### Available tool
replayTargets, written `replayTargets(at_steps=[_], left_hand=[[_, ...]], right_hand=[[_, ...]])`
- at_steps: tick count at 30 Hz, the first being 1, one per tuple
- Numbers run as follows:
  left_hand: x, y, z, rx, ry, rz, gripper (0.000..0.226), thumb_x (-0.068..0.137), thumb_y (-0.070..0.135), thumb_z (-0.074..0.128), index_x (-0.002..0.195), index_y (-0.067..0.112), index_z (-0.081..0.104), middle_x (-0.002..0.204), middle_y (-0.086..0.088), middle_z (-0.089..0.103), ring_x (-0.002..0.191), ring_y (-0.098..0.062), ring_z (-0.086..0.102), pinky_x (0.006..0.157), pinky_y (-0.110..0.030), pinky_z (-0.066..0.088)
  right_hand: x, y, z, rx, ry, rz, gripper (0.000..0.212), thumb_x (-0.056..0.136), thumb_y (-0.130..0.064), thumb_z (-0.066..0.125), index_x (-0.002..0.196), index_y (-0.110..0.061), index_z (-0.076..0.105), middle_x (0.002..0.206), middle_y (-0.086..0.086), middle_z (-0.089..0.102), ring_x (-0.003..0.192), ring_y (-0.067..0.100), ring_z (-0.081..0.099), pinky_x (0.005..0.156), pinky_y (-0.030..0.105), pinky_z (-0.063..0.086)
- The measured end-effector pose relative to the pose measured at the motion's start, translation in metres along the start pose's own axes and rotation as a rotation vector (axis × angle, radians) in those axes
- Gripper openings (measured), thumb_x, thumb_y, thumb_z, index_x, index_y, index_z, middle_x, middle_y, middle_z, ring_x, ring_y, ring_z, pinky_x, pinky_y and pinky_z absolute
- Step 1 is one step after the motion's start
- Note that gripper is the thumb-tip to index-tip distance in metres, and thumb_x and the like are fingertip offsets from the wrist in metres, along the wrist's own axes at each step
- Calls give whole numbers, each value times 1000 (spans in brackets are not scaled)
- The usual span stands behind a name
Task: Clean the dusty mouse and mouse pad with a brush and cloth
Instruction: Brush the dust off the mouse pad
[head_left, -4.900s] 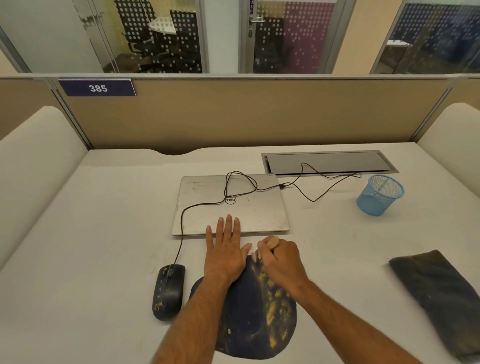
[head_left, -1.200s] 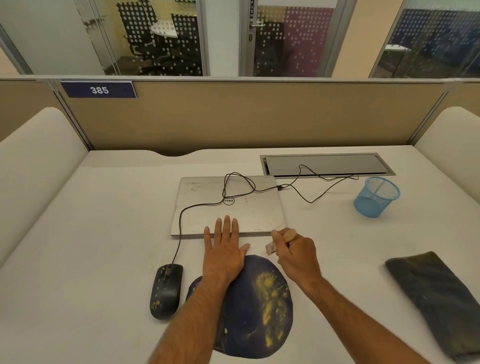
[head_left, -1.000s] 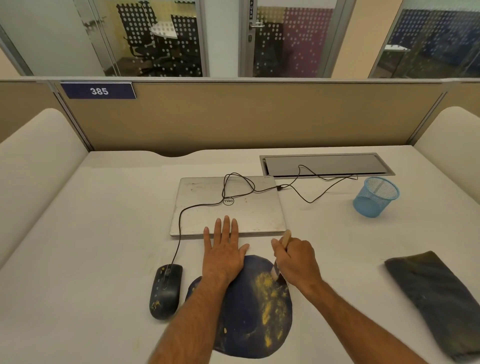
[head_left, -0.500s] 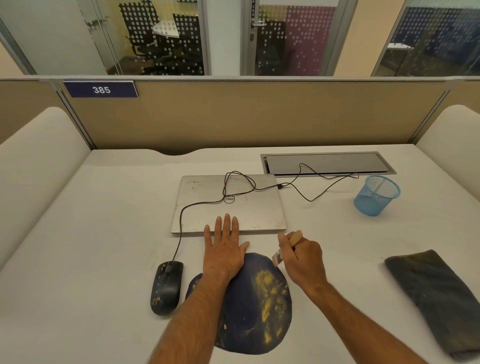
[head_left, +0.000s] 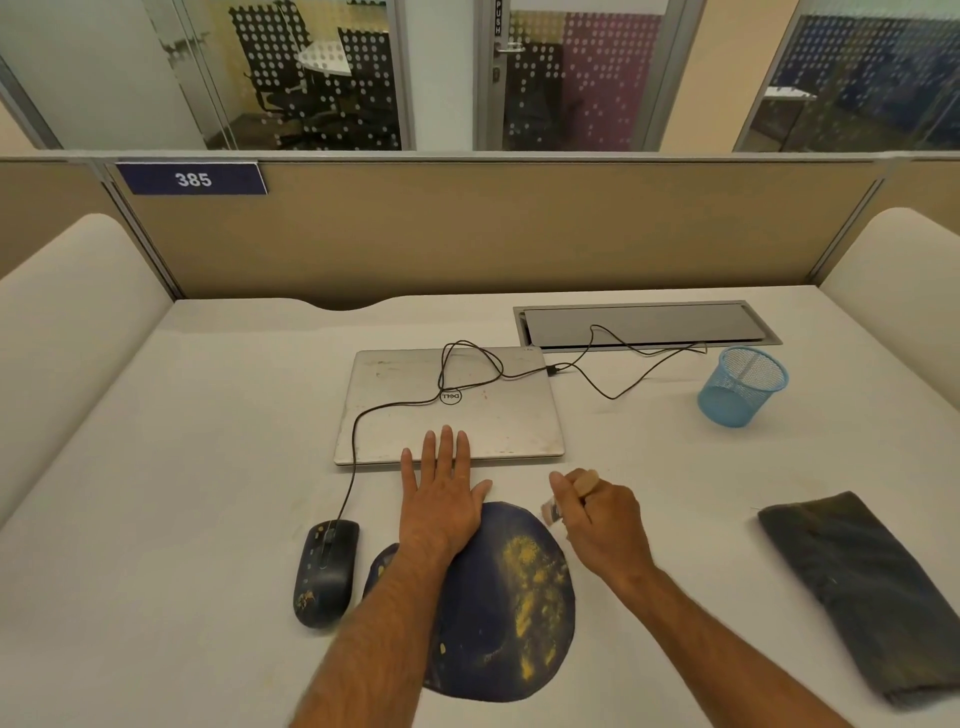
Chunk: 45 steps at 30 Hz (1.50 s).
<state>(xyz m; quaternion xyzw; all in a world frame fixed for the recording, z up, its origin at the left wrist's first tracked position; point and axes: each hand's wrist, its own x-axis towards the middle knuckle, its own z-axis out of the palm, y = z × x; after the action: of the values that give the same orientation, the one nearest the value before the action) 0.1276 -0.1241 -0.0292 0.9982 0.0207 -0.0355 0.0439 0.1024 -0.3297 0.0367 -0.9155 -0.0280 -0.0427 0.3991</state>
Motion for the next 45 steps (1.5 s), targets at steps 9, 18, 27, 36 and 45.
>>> replayTargets(at_steps=[9,18,27,36,45], left_hand=[[-1,1,-2,-9,-13,-3,72,100,61,7,149,20,-28,160,-6,-30,147,-27,-28,117,-54,-19],[-12,18,-6,5,2,47,68,101,57,4,154,20,-17,164,-5,-19,149,-25,-24,117,-56,-19],[-16,21,-3,21,-28,32,68,100,58,2,149,21,-29,157,-5,-33,147,-27,-29,117,-58,-18],[-16,21,-3,8,-39,33,68,100,58,2,147,21,-31,156,-5,-34,146,-27,-30,118,-58,-15],[-16,22,-3,-8,-42,28,68,102,57,5,148,21,-30,156,-4,-33,147,-27,-28,118,-58,-13]], right_hand=[[-6,4,-6,56,92,-13,42,94,-40,51,59,-18,58,51,-5,56,47,14,58,45,14,42],[-16,12,-7,21,60,-24,41,90,-48,46,72,-16,63,61,-4,62,55,17,62,55,21,52],[-25,16,-8,-21,-13,29,45,96,-38,50,55,-20,53,48,-8,49,45,13,53,46,14,36],[-34,19,-9,-10,-66,33,42,94,-43,49,59,-21,55,53,-7,54,49,12,55,48,9,37],[-33,15,-9,21,-33,-36,37,94,-43,49,73,-16,64,62,-5,62,55,13,60,53,14,49]])
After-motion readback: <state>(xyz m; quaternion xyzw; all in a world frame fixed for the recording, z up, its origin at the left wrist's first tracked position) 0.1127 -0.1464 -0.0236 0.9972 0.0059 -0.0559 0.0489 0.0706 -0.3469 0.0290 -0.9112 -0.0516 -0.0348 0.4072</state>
